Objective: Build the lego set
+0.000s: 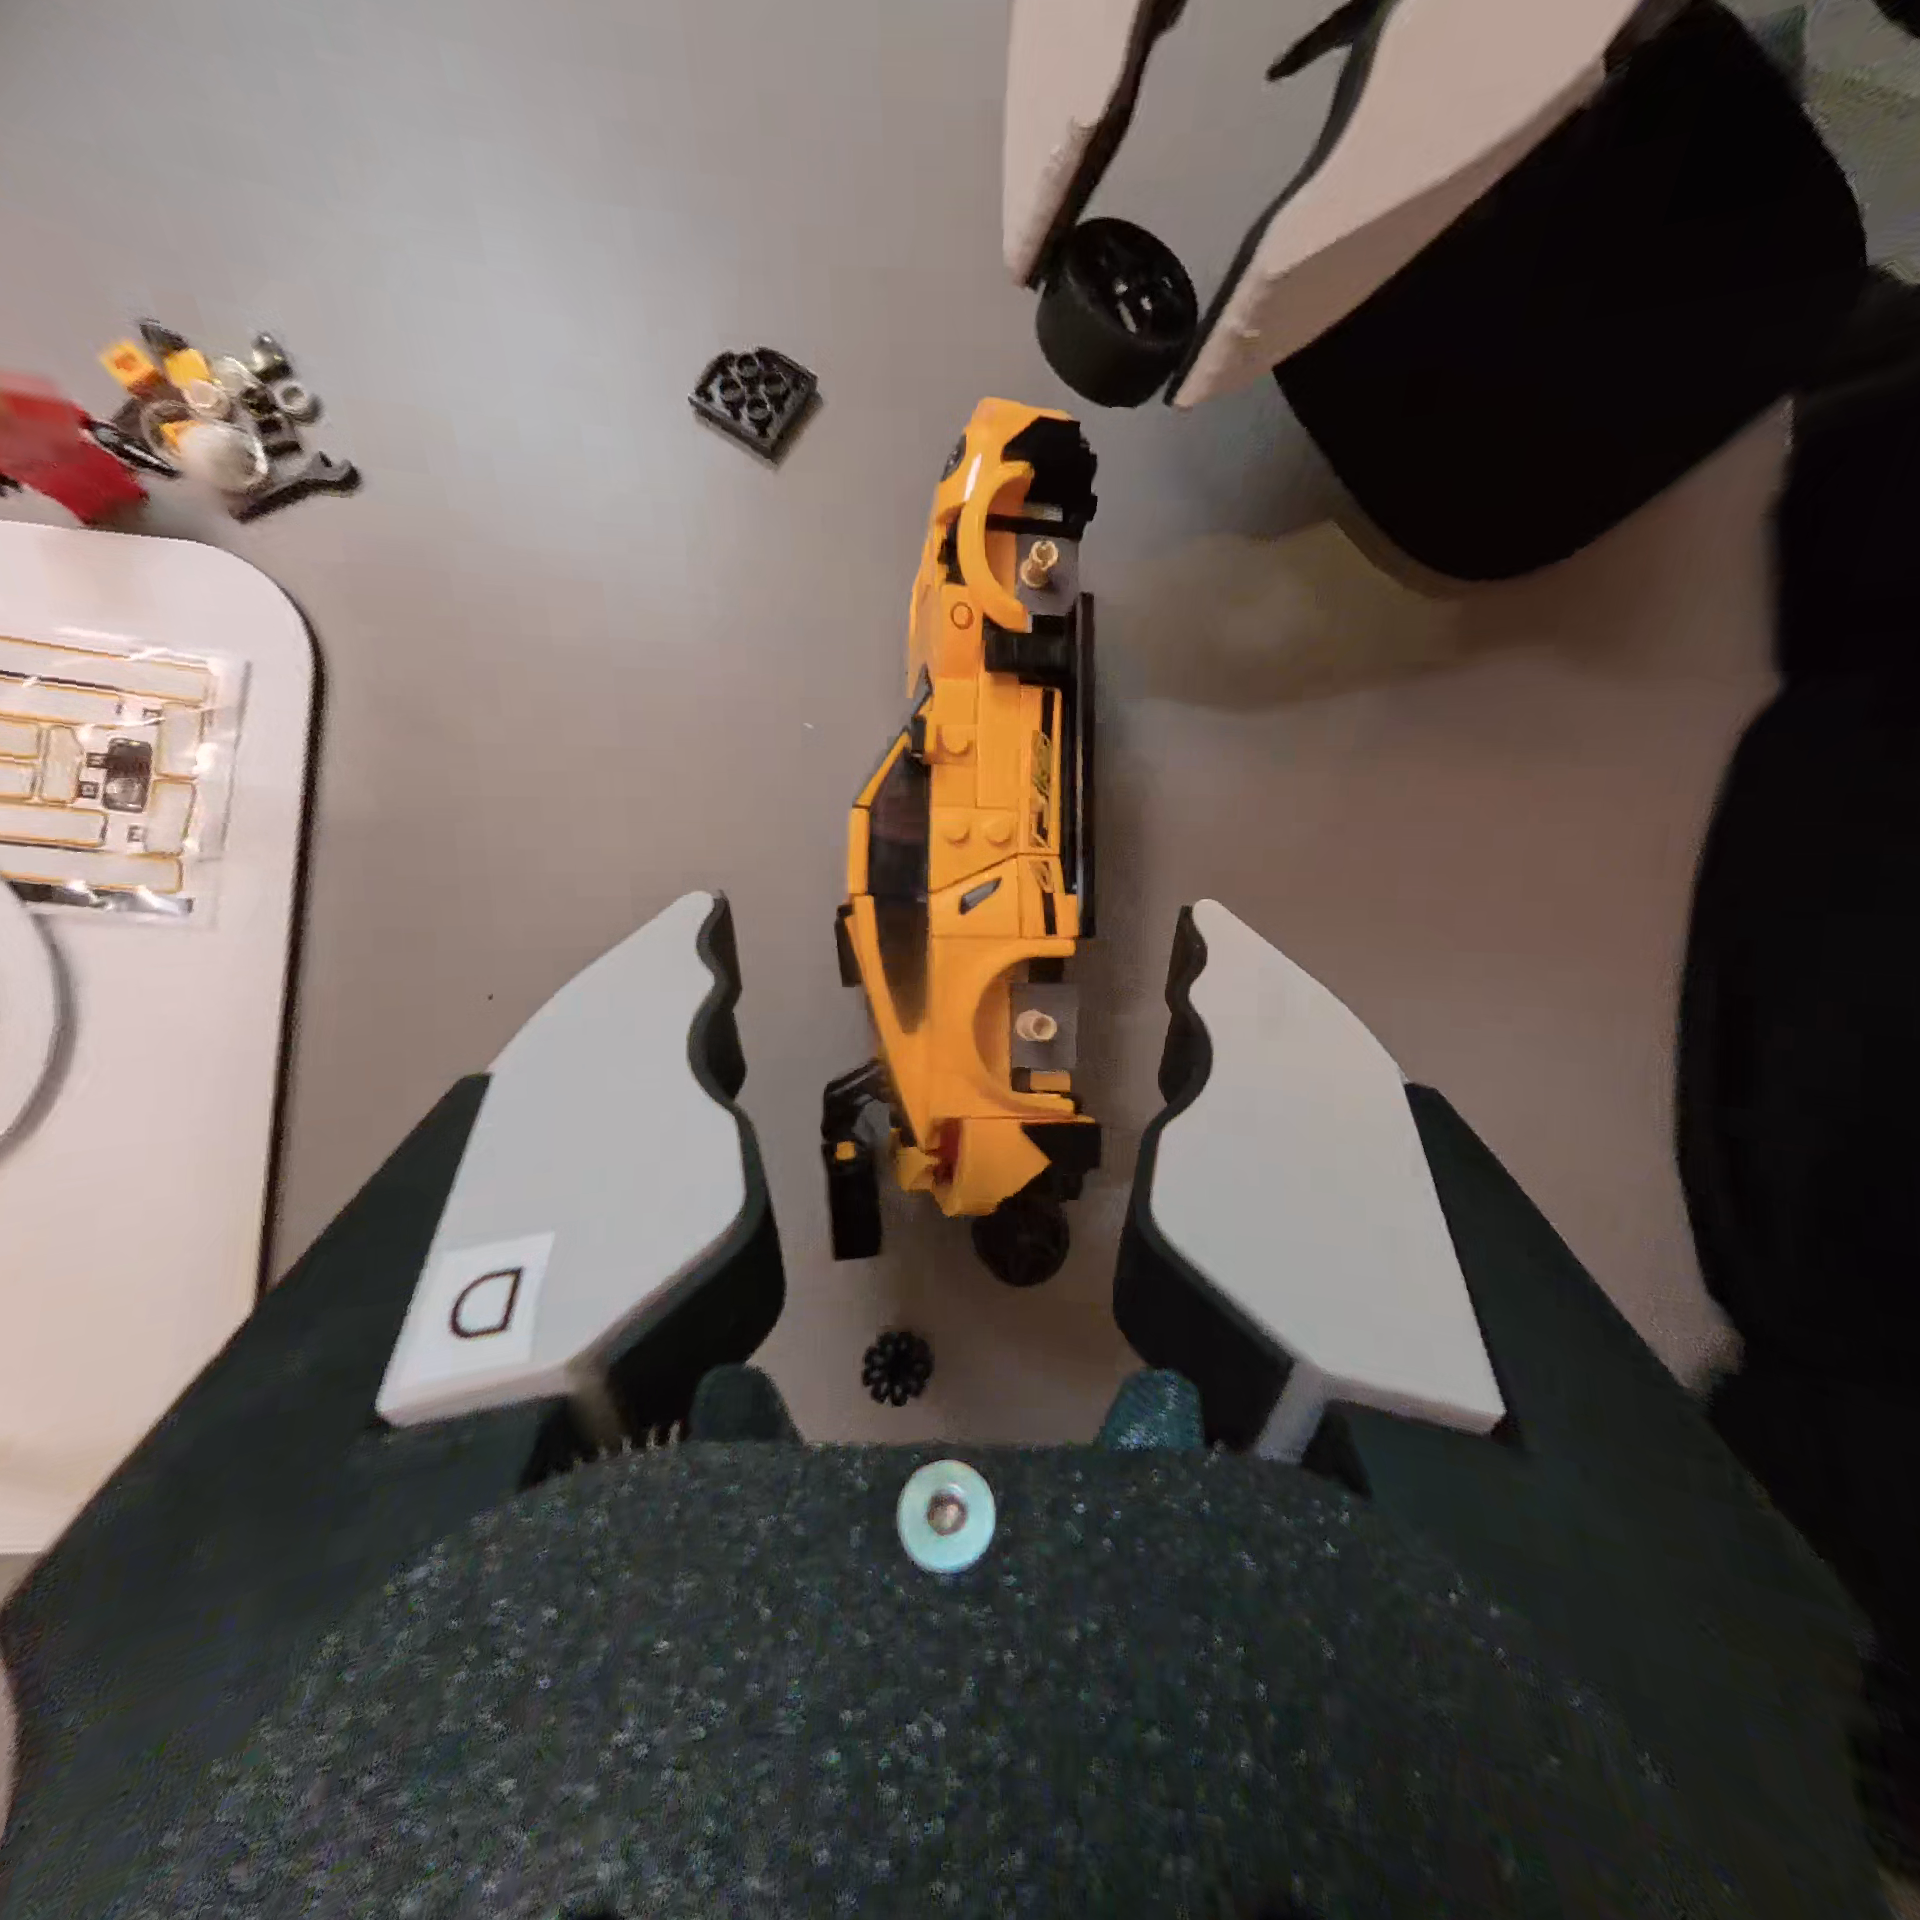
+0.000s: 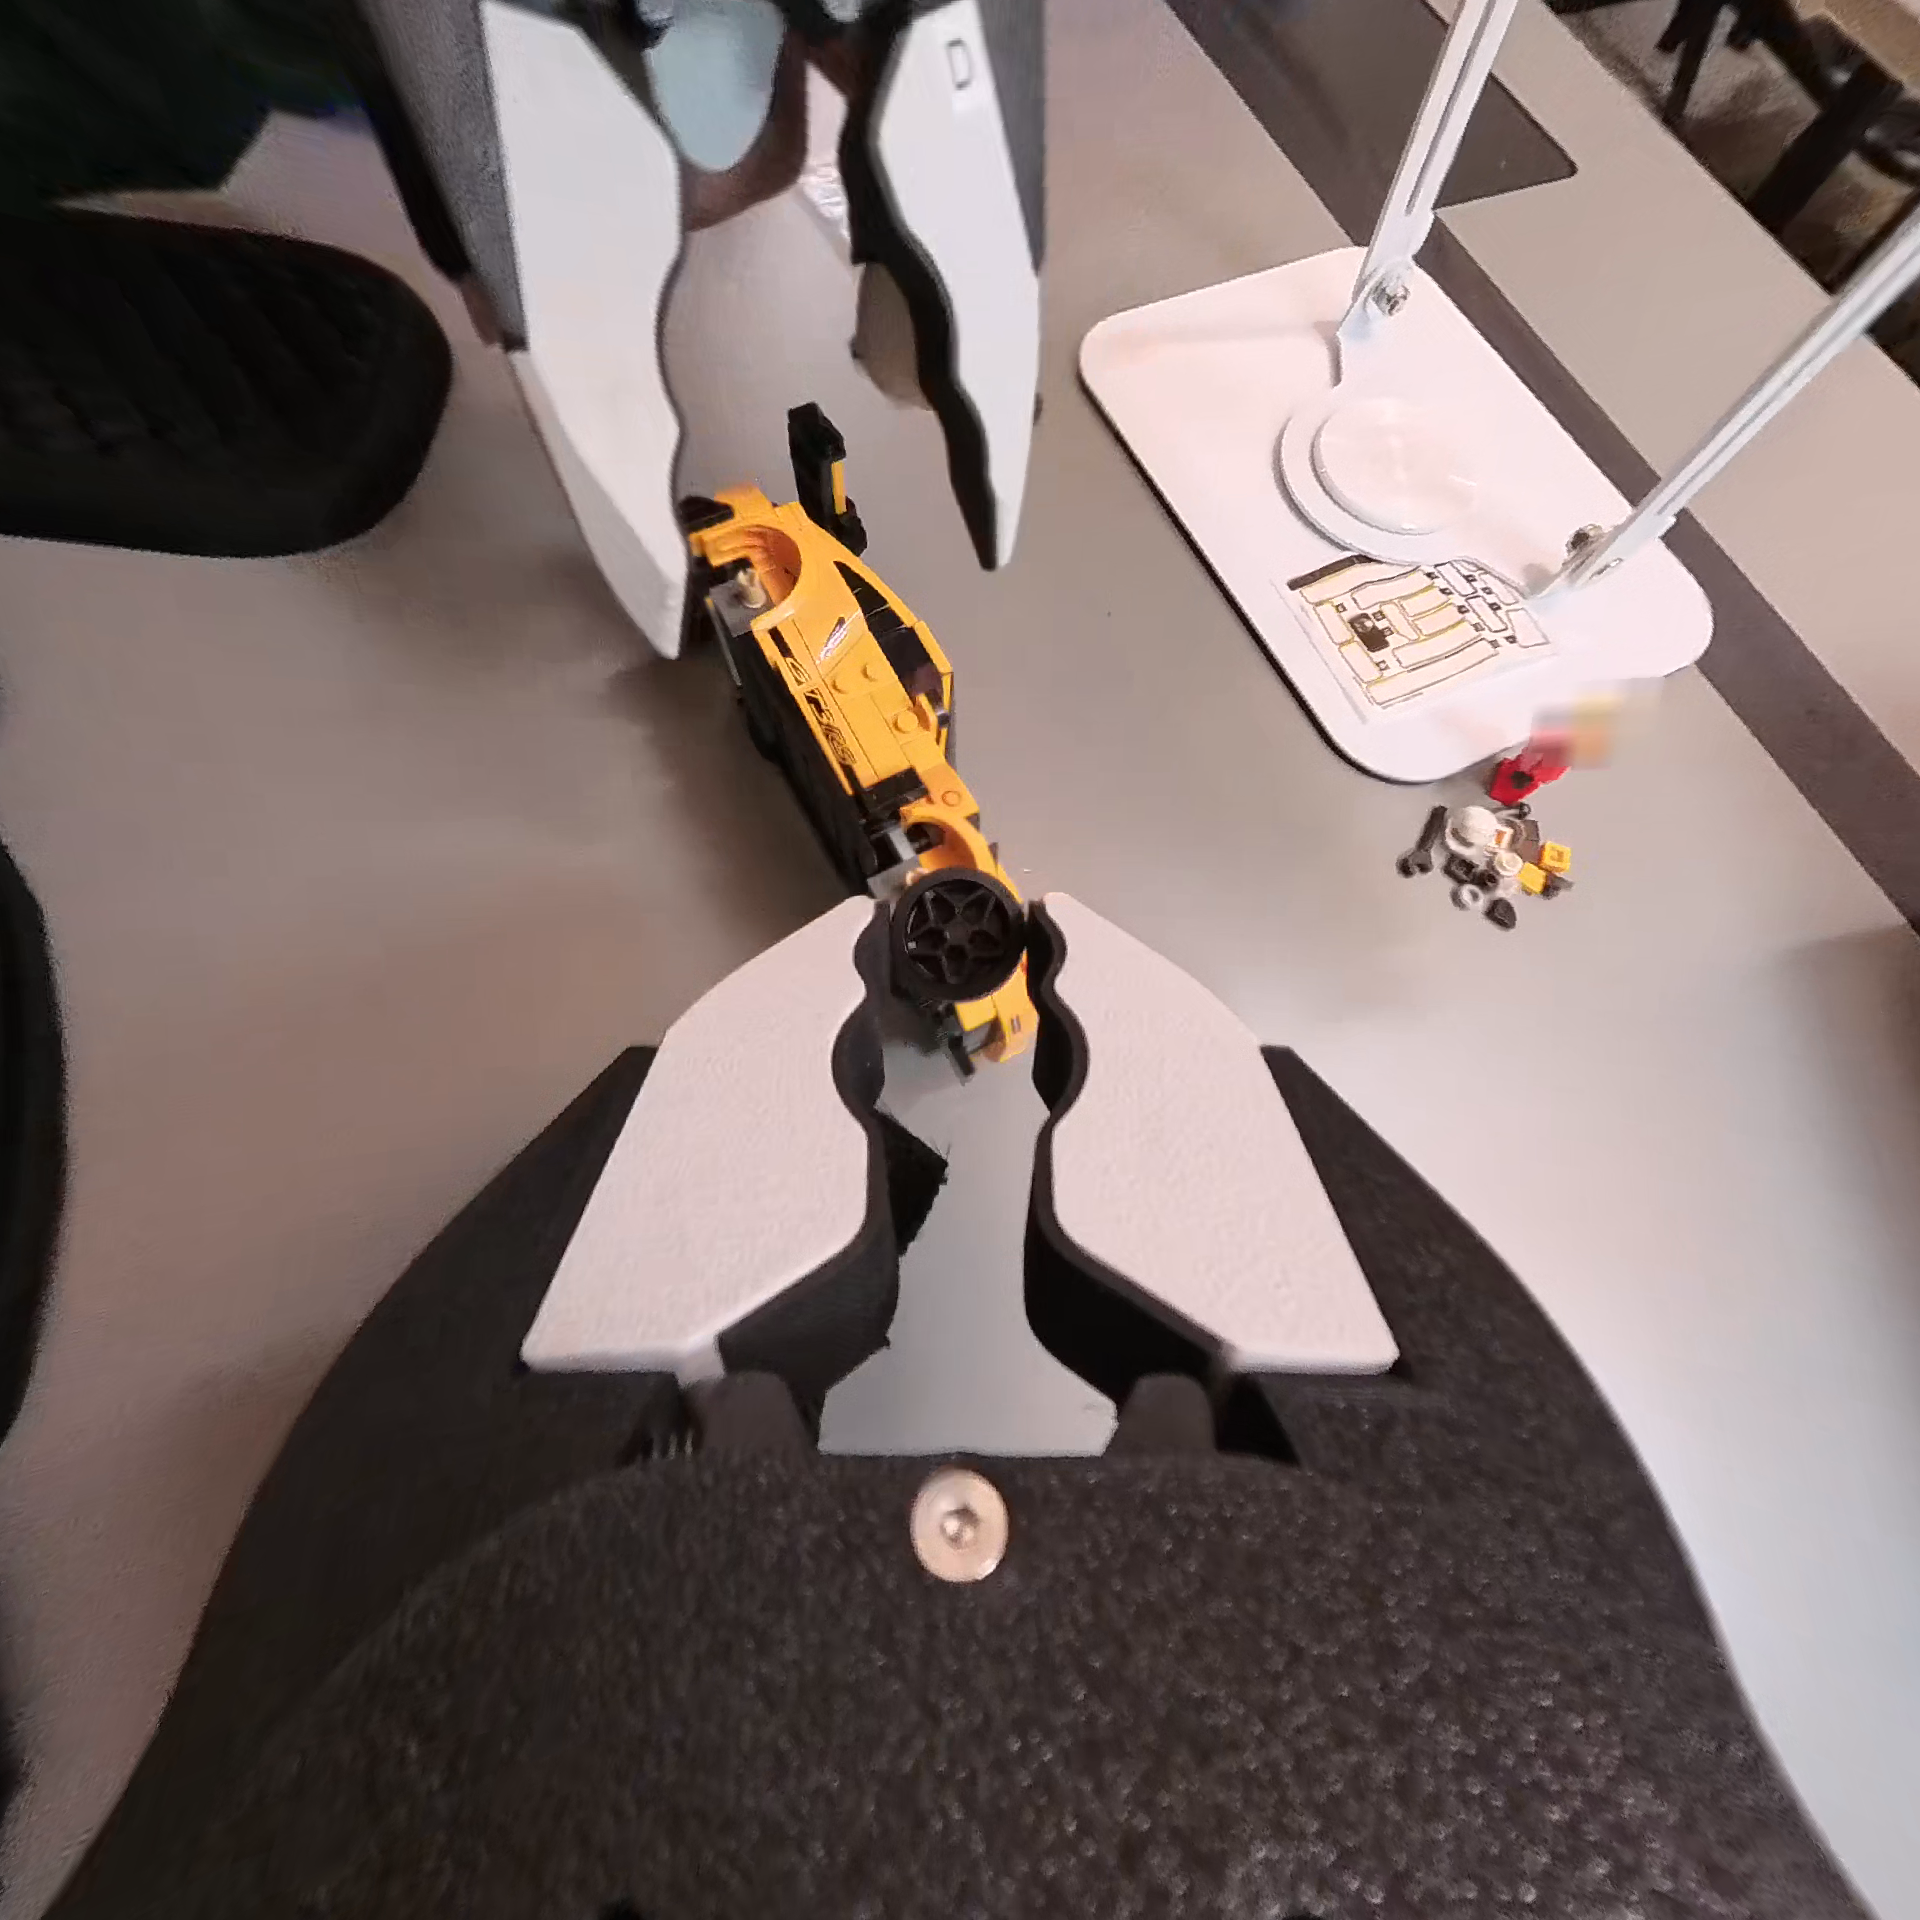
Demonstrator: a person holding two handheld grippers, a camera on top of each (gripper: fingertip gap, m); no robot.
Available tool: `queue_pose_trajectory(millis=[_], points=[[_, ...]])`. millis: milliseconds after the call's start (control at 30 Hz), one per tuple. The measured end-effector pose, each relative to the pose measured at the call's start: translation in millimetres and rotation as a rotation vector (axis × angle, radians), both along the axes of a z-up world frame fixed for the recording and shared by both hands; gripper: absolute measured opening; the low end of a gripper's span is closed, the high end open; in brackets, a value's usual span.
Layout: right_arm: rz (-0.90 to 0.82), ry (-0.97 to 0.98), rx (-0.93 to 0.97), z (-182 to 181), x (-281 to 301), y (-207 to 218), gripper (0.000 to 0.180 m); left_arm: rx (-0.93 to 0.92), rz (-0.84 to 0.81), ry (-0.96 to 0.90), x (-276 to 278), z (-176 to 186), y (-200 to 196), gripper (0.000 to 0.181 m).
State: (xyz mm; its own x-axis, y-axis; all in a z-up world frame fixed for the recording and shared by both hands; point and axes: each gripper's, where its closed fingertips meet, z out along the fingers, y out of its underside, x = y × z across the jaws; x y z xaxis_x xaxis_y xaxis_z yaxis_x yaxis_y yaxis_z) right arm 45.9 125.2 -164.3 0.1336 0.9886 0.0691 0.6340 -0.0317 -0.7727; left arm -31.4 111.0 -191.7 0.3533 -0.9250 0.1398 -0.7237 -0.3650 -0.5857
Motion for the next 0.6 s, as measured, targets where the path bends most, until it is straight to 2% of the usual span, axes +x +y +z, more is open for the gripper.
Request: queue_pose_trajectory(millis=[133, 333, 500, 600], points=[[0.05, -0.049, 0.015, -3, -8, -5, 0.024, 0.114, 0.064, -0.075, 3, -5, -4, 0.077], [0.043, -0.119, 0.083, -2, -4, 2, 0.024, 0.22, 0.065, -0.093, 3, -15, 0, 0.07], [-0.012, -0.077, 0.073, 18, 3, 19, 0.024, 0.227, 0.07, -0.115, 4, -23, 2, 0.06], [-0.004, -0.087, 0.037, 15, 1, 19, 0.024, 0.242, 0.069, -0.102, 2, -29, 3, 0.057]])
